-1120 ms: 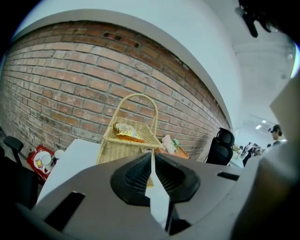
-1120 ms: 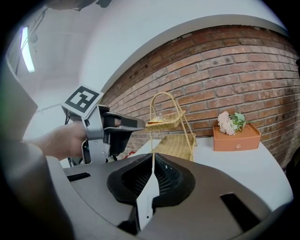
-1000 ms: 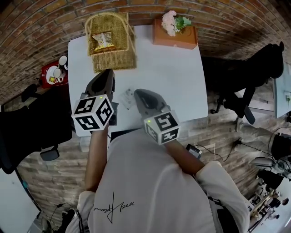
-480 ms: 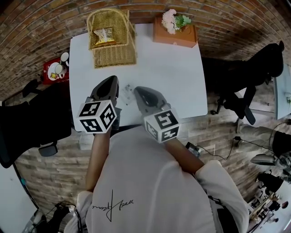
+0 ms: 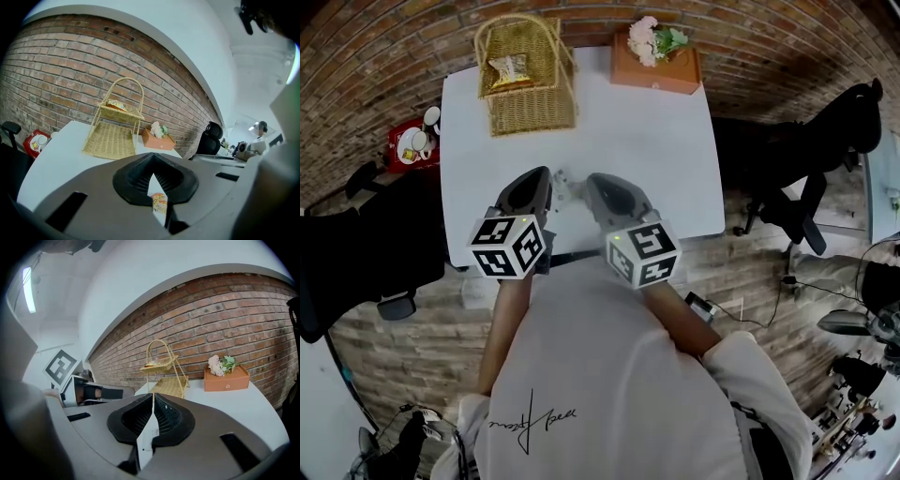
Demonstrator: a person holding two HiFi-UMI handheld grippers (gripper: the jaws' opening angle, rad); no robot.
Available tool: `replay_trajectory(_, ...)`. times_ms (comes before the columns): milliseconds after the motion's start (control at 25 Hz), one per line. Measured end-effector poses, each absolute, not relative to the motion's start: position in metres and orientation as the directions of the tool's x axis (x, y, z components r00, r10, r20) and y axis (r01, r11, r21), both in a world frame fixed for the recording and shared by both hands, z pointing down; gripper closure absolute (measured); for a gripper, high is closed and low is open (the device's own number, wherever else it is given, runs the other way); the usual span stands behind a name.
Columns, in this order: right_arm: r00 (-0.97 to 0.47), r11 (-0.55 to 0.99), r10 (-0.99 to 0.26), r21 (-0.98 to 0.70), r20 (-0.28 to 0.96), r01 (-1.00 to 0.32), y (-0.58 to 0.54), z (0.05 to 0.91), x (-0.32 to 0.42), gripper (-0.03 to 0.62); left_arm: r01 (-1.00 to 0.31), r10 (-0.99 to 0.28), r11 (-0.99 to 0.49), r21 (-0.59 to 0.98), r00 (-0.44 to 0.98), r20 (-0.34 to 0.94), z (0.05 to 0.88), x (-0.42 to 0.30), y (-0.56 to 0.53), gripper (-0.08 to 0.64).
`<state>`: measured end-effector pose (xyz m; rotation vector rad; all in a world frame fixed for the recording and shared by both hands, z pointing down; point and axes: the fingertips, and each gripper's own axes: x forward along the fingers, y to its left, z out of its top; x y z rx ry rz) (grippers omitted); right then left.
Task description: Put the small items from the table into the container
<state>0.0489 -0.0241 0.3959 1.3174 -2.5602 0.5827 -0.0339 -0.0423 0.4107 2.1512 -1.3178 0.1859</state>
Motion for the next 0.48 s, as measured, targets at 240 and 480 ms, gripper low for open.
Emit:
replay_trajectory(240,-0.567,0.505,-0.743,-0.257,0.356,-0.824,-0.025,0.399,0.059,0.571,-0.841,-0.749,-0.335,0.426,0.512,0.421,0.417,-0.028,-0.036,0.552)
replay_trajectory(480,-0.557,0.49,-0.747,-0.266,0.363,-0.83,-0.025,0.402,0.065,0.571,-0.806,-0.716,-0.319,0.498,0.549,0.431,0.431,-0.02,-0.029,0.552)
